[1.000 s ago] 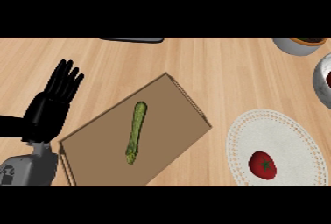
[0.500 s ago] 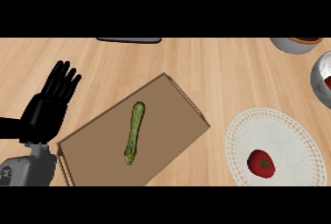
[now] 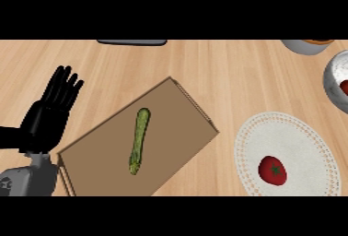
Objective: Pick the bell pepper from the placemat and place it in the bowl
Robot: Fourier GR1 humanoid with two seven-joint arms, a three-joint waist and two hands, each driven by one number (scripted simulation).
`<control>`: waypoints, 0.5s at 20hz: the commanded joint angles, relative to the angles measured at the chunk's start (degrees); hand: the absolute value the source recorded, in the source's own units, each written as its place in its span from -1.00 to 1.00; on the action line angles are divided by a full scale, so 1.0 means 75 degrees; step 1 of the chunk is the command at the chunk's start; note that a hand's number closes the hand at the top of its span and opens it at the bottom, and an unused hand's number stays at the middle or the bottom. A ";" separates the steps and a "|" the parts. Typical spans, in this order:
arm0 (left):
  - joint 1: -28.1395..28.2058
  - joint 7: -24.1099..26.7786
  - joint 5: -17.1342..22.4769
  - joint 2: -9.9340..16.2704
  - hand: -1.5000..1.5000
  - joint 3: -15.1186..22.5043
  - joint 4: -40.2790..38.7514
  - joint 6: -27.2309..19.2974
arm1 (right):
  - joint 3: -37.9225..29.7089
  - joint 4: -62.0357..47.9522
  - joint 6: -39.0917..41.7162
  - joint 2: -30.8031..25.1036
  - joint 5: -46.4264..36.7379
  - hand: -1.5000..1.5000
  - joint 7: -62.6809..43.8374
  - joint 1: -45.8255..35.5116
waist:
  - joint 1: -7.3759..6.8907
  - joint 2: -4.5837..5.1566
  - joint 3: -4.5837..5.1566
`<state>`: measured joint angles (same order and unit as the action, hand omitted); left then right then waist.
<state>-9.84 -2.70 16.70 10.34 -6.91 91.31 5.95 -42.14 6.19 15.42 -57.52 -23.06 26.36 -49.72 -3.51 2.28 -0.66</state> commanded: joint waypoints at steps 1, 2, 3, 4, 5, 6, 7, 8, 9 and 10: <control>-0.0155 -0.0092 0.0157 0.0184 0.00 -0.0280 -0.0064 -0.0002 | -0.0382 -0.0130 0.0321 -0.0487 0.0350 -1.00 0.0005 0.0415 | 0.0074 0.0008 -0.0017; 0.0073 0.0031 -0.0013 -0.0001 0.00 -0.0080 0.0019 -0.0070 | -0.0300 -0.0142 0.0522 -0.0570 0.0268 -1.00 0.0163 0.0731 | 0.0107 -0.0016 -0.0019; 0.0117 -0.0109 0.0027 0.0013 0.00 -0.0089 0.0106 -0.0103 | -0.0407 -0.0167 0.0742 -0.0736 0.0374 -1.00 0.0219 0.0848 | 0.0135 -0.0043 -0.0026; 0.0133 -0.0087 0.0124 0.0174 0.00 -0.0246 0.0016 0.0025 | -0.0427 -0.0141 0.1014 -0.0935 0.0396 -1.00 0.0340 0.1004 | 0.0191 -0.0052 -0.0023; 0.0147 0.0010 0.0089 0.0047 0.00 -0.0143 -0.0030 0.0025 | -0.0502 -0.0210 0.1016 -0.0912 0.0463 -1.00 0.0310 0.1090 | 0.0197 -0.0019 -0.0033; 0.0038 -0.0132 0.0094 0.0134 0.00 -0.0235 0.0218 -0.0108 | -0.0508 -0.0208 0.1121 -0.0951 0.0467 -1.00 0.0475 0.1307 | 0.0198 -0.0054 -0.0051; -0.0066 -0.0122 0.0084 0.0095 0.00 -0.0177 -0.0019 -0.0063 | -0.0472 -0.0139 0.1195 -0.0998 0.0436 -1.00 0.0485 0.1304 | 0.0230 -0.0014 -0.0040; 0.0152 -0.0069 0.0160 0.0083 0.00 -0.0158 0.0168 0.0051 | -0.0522 -0.0222 0.1349 -0.1065 0.0484 -1.00 0.0415 0.1428 | 0.0145 -0.0054 -0.0038; 0.0138 0.0013 -0.0084 -0.0059 0.00 -0.0081 0.0116 -0.0210 | -0.0517 -0.0159 0.1400 -0.1035 0.0477 -1.00 0.0753 0.1686 | 0.0263 -0.0052 -0.0047; 0.0241 -0.0073 0.0079 0.0068 0.00 -0.0152 0.0092 -0.0010 | -0.0552 -0.0219 0.1668 -0.1183 0.0517 -1.00 0.0571 0.1684 | 0.0197 -0.0067 -0.0036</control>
<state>-9.01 -3.11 17.12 10.73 -7.95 91.91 5.56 -45.59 4.91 24.21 -64.48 -19.88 29.74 -40.09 -2.15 1.95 -0.92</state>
